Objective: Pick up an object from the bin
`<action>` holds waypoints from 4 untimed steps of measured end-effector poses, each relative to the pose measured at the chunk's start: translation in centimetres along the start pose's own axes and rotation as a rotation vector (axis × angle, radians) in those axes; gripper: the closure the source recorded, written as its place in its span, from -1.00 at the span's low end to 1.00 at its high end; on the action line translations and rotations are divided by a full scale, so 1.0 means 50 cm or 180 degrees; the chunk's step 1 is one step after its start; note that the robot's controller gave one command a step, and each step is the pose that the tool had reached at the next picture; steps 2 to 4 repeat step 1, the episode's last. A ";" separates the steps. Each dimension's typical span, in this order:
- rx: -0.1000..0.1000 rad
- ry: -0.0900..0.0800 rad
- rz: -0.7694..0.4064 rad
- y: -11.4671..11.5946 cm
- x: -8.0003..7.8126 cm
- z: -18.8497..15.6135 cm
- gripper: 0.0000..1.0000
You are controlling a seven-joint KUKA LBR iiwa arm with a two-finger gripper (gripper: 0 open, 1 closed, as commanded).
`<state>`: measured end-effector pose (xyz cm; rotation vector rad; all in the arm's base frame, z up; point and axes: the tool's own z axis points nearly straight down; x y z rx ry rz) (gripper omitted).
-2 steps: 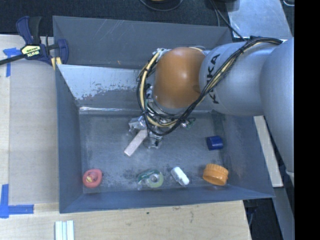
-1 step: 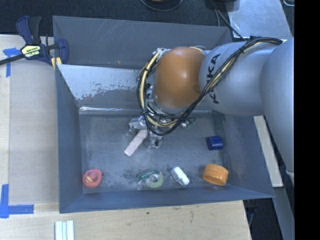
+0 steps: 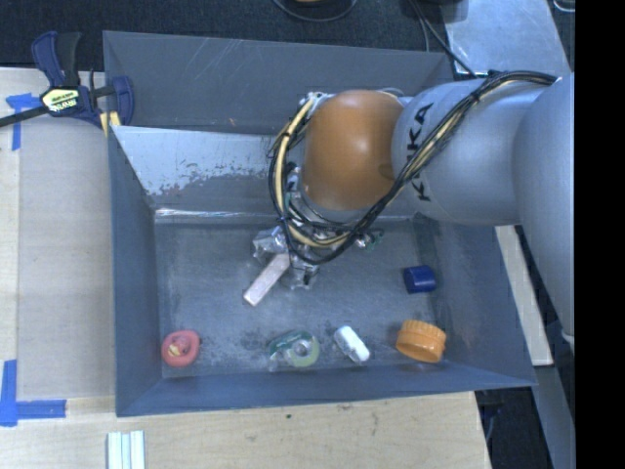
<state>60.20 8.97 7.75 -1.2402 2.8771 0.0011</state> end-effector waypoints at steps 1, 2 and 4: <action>-0.0008 0.0009 0.0003 0.001 0.001 -0.038 1.00; -0.0008 0.0009 0.0003 0.001 0.001 -0.038 1.00; -0.0008 0.0009 0.0003 0.001 0.001 -0.038 1.00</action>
Offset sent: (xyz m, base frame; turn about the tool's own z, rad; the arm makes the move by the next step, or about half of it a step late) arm 0.0000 -0.0002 0.0096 0.0000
